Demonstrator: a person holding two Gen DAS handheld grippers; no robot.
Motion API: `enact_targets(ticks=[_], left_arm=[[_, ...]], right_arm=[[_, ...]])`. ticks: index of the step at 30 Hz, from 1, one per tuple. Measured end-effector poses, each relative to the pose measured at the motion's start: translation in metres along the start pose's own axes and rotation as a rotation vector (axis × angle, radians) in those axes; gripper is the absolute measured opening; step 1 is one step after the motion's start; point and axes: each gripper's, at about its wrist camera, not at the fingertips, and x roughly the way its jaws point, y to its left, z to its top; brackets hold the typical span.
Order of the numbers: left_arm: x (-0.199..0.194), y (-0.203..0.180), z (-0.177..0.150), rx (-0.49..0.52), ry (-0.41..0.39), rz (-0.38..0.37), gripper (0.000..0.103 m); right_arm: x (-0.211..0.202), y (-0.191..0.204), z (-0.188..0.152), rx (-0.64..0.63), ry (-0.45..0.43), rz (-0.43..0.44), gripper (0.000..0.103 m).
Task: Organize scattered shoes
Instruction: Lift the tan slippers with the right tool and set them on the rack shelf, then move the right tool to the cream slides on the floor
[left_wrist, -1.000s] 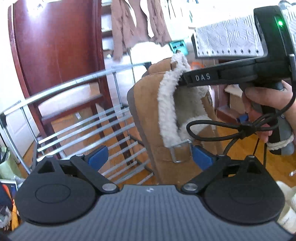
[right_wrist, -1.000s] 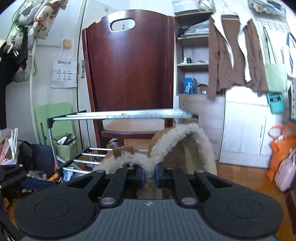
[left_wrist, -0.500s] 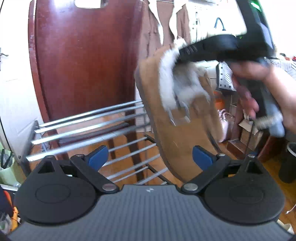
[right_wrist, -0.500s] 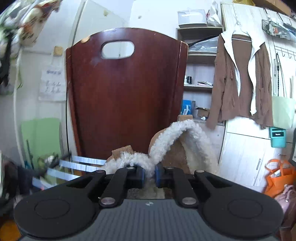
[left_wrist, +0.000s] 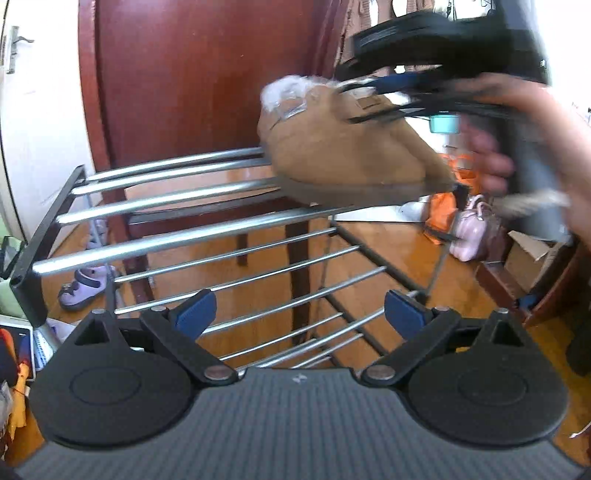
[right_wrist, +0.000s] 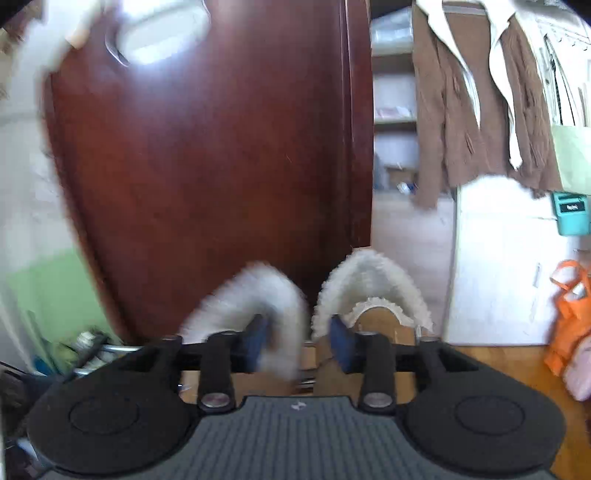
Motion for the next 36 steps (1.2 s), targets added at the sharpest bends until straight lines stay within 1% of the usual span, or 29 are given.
enact_targets(ticks=[3,6,7,8,10,12,13,15,16,17,19,21,22,23,25,26,27,28,31,34,36], left_arm=[[0.003,0.007,0.003,-0.041,-0.039,0.012,0.099],[0.002,0.0,-0.001,-0.043,-0.046,0.012,0.099],[0.0,-0.003,-0.003,-0.039,-0.05,0.007,0.099],[-0.002,-0.005,-0.004,-0.036,-0.051,0.007,0.099],[-0.004,-0.011,-0.002,-0.027,-0.053,0.038,0.099],[-0.006,-0.018,0.004,-0.017,-0.063,0.068,0.099],[-0.003,-0.022,0.009,-0.008,-0.064,0.09,0.099],[0.0,-0.029,0.016,0.0,-0.061,0.111,0.099],[0.002,-0.032,0.02,-0.005,-0.051,0.116,0.099],[0.004,-0.036,0.024,-0.011,-0.038,0.117,0.099],[0.003,-0.044,0.028,-0.013,-0.032,0.115,0.099],[-0.001,-0.053,0.029,-0.016,-0.027,0.129,0.099],[-0.003,-0.058,0.029,-0.021,-0.019,0.122,0.099],[-0.005,-0.061,0.029,-0.028,-0.008,0.106,0.099],[-0.009,-0.069,0.024,-0.066,0.022,0.06,0.099],[-0.011,-0.072,0.021,-0.077,0.031,0.043,0.1],[-0.011,-0.076,0.018,-0.082,0.043,0.028,0.101],[-0.011,-0.081,0.013,-0.084,0.058,0.015,0.102],[-0.012,-0.096,-0.002,-0.083,0.088,-0.002,0.103],[-0.012,-0.111,-0.029,-0.046,0.114,-0.013,0.103],[-0.011,-0.119,-0.055,-0.022,0.135,-0.028,0.103]], right_arm=[[-0.052,-0.011,-0.03,0.079,-0.085,0.001,0.051],[-0.088,-0.031,-0.063,0.195,-0.111,-0.048,0.053],[-0.094,-0.038,-0.072,0.222,-0.12,-0.054,0.054],[-0.094,-0.042,-0.076,0.234,-0.112,-0.049,0.055],[-0.088,-0.051,-0.086,0.263,-0.079,-0.031,0.056],[-0.08,-0.052,-0.093,0.248,-0.031,-0.009,0.055],[-0.075,-0.051,-0.096,0.235,-0.023,-0.004,0.051],[-0.069,-0.05,-0.098,0.206,-0.043,-0.011,0.048],[-0.067,-0.05,-0.1,0.195,-0.053,-0.02,0.038],[-0.068,-0.052,-0.101,0.189,-0.064,-0.038,0.037],[-0.071,-0.063,-0.105,0.225,-0.084,-0.081,0.037],[-0.08,-0.068,-0.104,0.208,-0.098,-0.158,0.037],[-0.084,-0.069,-0.104,0.191,-0.098,-0.193,0.037],[-0.091,-0.073,-0.104,0.192,-0.1,-0.196,0.037],[-0.109,-0.087,-0.102,0.249,-0.102,-0.111,0.038],[-0.114,-0.093,-0.101,0.28,-0.082,-0.065,0.043],[-0.119,-0.1,-0.099,0.304,-0.058,-0.028,0.044],[-0.125,-0.103,-0.098,0.299,-0.031,-0.02,0.044],[-0.14,-0.102,-0.096,0.189,0.06,-0.059,0.047],[-0.153,-0.104,-0.104,0.089,0.2,-0.039,0.064],[-0.166,-0.111,-0.127,0.013,0.331,-0.023,0.066]])
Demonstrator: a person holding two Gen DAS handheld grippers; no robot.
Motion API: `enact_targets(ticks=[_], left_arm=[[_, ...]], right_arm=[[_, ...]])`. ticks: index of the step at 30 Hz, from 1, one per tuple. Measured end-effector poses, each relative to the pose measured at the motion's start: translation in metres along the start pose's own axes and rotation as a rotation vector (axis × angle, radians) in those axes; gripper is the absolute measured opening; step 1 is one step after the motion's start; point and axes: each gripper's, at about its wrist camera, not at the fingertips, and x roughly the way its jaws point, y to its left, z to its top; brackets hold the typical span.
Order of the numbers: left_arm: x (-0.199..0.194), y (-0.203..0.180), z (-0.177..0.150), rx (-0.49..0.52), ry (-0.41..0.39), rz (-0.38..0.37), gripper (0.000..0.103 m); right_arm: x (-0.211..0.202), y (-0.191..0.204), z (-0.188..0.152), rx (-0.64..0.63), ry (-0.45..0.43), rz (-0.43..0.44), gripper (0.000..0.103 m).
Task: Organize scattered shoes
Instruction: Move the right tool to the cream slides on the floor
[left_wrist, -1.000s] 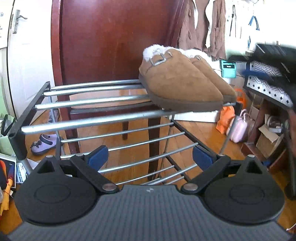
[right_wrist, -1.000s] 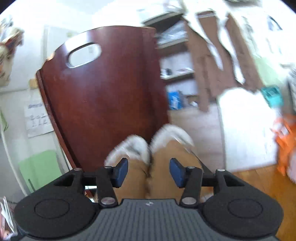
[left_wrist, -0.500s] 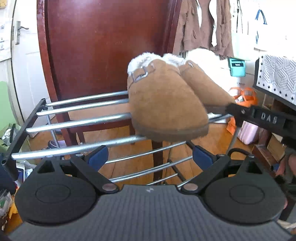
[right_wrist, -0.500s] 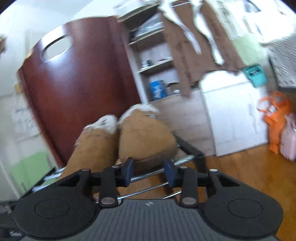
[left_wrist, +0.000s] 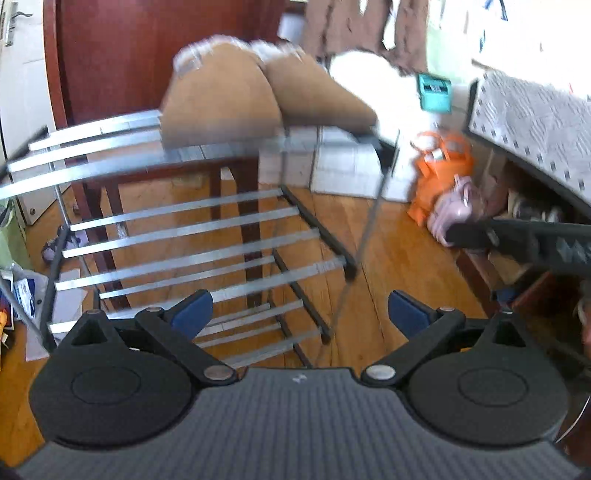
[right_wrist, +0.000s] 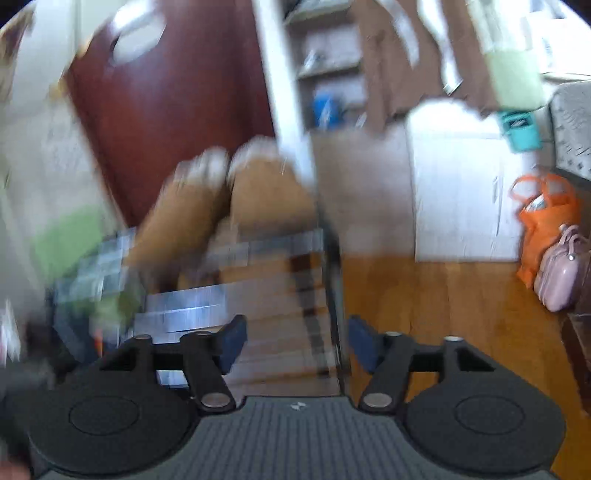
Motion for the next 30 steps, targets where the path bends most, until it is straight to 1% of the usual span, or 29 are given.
enact_targets(ticks=[1,2,5,7,9,10,11,14,16,18,20,22,24,26,28,30], left_arm=[[0.003,-0.004,-0.015,0.009,0.016,-0.009,0.103],[0.006,-0.008,-0.029,0.013,0.032,-0.016,0.103],[0.022,-0.018,-0.071,-0.004,0.098,-0.059,0.103],[0.036,-0.032,-0.096,-0.003,0.15,-0.079,0.103],[0.044,-0.049,-0.116,0.022,0.184,-0.097,0.103],[0.049,-0.062,-0.13,0.039,0.211,-0.12,0.103],[0.053,-0.073,-0.143,0.052,0.24,-0.145,0.103],[0.062,-0.101,-0.172,0.095,0.312,-0.206,0.103],[0.064,-0.117,-0.188,0.133,0.339,-0.219,0.103],[0.064,-0.129,-0.198,0.158,0.353,-0.223,0.103],[0.063,-0.139,-0.206,0.183,0.368,-0.239,0.103],[0.062,-0.142,-0.21,0.189,0.377,-0.244,0.103],[0.06,-0.143,-0.21,0.191,0.377,-0.238,0.103],[0.059,-0.142,-0.209,0.186,0.38,-0.235,0.103],[0.058,-0.138,-0.207,0.176,0.386,-0.235,0.103],[0.056,-0.135,-0.207,0.17,0.389,-0.232,0.103]], right_arm=[[0.0,-0.003,-0.01,-0.023,0.042,-0.007,0.066],[-0.001,-0.01,-0.028,-0.04,0.097,-0.024,0.066],[-0.007,-0.05,-0.106,-0.027,0.293,-0.088,0.066],[-0.013,-0.081,-0.163,0.024,0.408,-0.15,0.066],[-0.02,-0.111,-0.213,0.107,0.486,-0.189,0.066],[-0.023,-0.13,-0.244,0.169,0.544,-0.2,0.067],[-0.024,-0.144,-0.267,0.209,0.59,-0.211,0.067],[-0.019,-0.167,-0.321,0.219,0.752,-0.25,0.069],[-0.011,-0.18,-0.357,0.212,0.879,-0.28,0.071],[-0.001,-0.191,-0.379,0.235,0.948,-0.3,0.074],[0.01,-0.198,-0.396,0.249,1.004,-0.309,0.084],[0.02,-0.202,-0.408,0.251,1.048,-0.311,0.086],[0.034,-0.199,-0.415,0.189,1.094,-0.32,0.088],[0.048,-0.198,-0.428,0.115,1.149,-0.331,0.093],[0.057,-0.198,-0.439,0.076,1.205,-0.335,0.095],[0.063,-0.201,-0.456,0.089,1.271,-0.304,0.089]])
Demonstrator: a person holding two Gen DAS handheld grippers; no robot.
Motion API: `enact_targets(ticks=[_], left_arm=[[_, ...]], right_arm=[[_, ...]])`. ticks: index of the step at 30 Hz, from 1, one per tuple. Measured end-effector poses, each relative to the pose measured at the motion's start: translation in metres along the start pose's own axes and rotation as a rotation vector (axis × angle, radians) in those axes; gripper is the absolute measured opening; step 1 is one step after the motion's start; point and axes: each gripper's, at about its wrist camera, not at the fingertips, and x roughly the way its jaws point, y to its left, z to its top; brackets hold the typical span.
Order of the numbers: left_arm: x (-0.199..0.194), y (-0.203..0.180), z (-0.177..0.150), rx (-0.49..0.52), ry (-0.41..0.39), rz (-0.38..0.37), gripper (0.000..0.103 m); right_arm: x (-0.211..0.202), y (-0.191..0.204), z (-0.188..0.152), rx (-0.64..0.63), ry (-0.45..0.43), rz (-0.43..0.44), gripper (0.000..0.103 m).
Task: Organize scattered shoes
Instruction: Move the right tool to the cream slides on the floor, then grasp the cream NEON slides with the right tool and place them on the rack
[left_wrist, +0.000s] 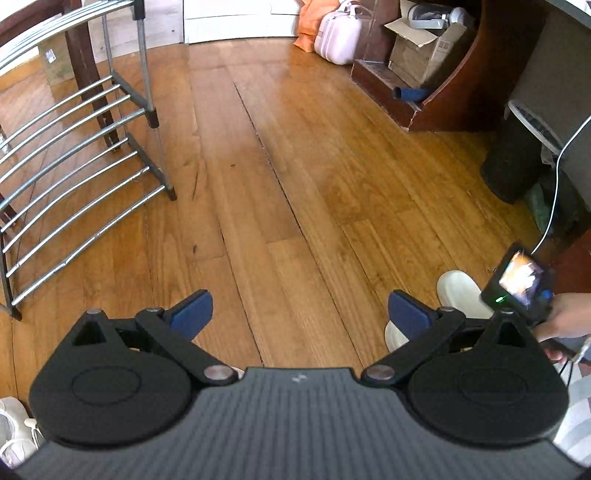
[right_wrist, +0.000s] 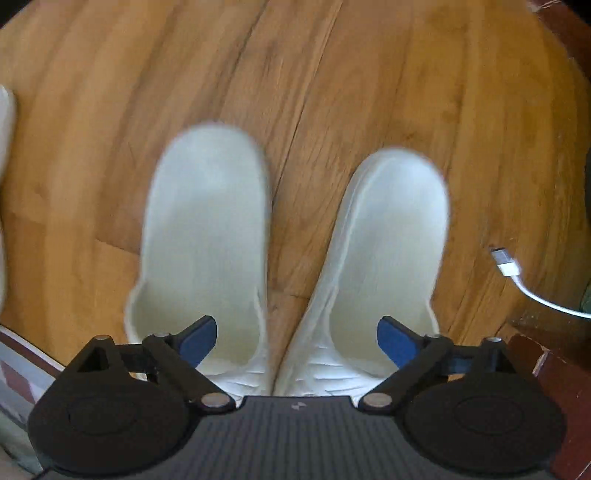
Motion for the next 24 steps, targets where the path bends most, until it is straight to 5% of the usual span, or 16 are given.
enact_targets(ticks=[2,3,5,15,20,24], left_arm=[[-0.001,0.002,0.0,-0.003,0.001,0.003,0.103],[-0.002,0.003,0.0,-0.005,0.0,0.005,0.103],[-0.003,0.006,0.0,-0.011,-0.001,0.004,0.103],[-0.009,0.025,0.002,-0.054,-0.021,0.031,0.103],[-0.023,0.043,0.004,-0.059,-0.077,0.115,0.103],[-0.045,0.054,0.013,-0.033,-0.155,0.205,0.103]], right_arm=[[0.009,-0.001,0.0,0.016,0.02,0.018,0.051],[0.01,-0.001,0.0,0.032,0.019,0.021,0.049],[0.005,0.0,0.001,0.053,0.005,0.035,0.019],[-0.058,0.024,0.026,0.151,-0.203,0.179,0.018],[-0.096,0.04,0.033,0.144,-0.305,0.198,0.018],[-0.163,0.056,0.027,0.111,-0.474,0.247,0.018]])
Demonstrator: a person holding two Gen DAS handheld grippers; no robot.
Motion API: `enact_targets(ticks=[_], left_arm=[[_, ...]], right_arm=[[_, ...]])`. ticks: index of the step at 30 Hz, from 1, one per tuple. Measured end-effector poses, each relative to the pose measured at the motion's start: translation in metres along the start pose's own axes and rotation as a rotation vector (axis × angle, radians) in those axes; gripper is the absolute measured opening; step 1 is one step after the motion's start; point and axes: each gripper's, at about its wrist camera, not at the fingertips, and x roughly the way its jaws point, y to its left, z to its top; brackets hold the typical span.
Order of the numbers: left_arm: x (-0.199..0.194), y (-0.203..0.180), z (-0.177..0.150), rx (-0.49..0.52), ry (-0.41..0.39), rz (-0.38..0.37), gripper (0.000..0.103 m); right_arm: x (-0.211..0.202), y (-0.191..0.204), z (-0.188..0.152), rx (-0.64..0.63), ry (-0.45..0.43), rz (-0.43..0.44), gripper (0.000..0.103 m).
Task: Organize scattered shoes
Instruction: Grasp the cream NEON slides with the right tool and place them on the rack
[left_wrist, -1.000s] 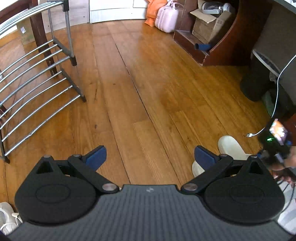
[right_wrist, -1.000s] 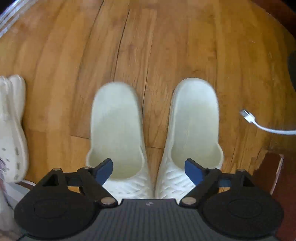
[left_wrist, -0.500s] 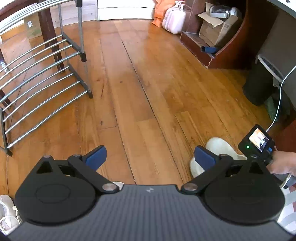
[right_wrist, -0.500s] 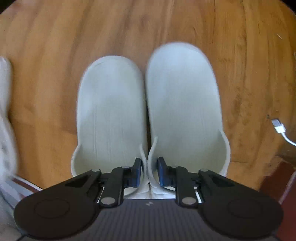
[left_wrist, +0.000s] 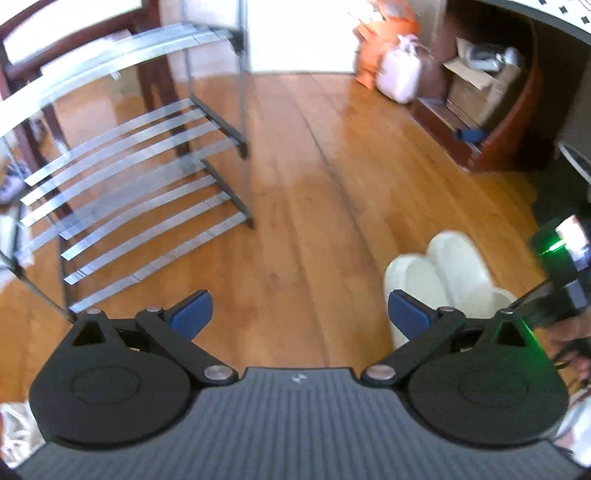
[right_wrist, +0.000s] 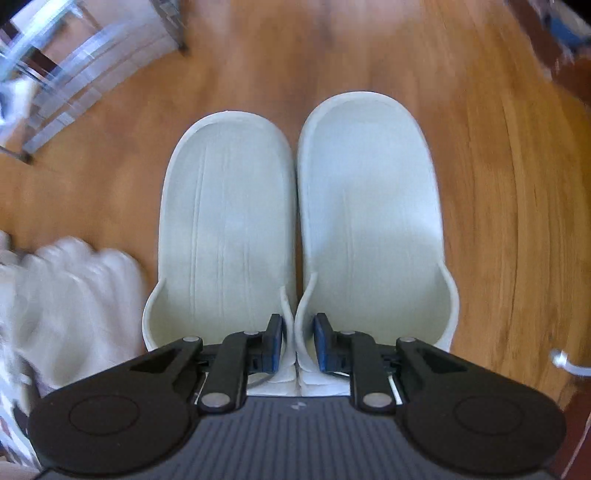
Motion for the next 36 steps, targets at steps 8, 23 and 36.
enact_targets(ticks=[8,23,36], left_arm=[[-0.074,0.029,0.037,0.052,-0.232,0.087,0.103],[-0.178,0.072,0.137,0.288,-0.447,0.203,0.103],[-0.245,0.171,0.178,0.057,-0.441,0.415,0.103]], right_arm=[[-0.126,0.051,0.054,-0.031,-0.353,0.164,0.018],[-0.281,0.121,0.144,-0.173,-0.737,0.477,0.018],[-0.407,0.353,0.256,-0.595,-0.562,0.419,0.018]])
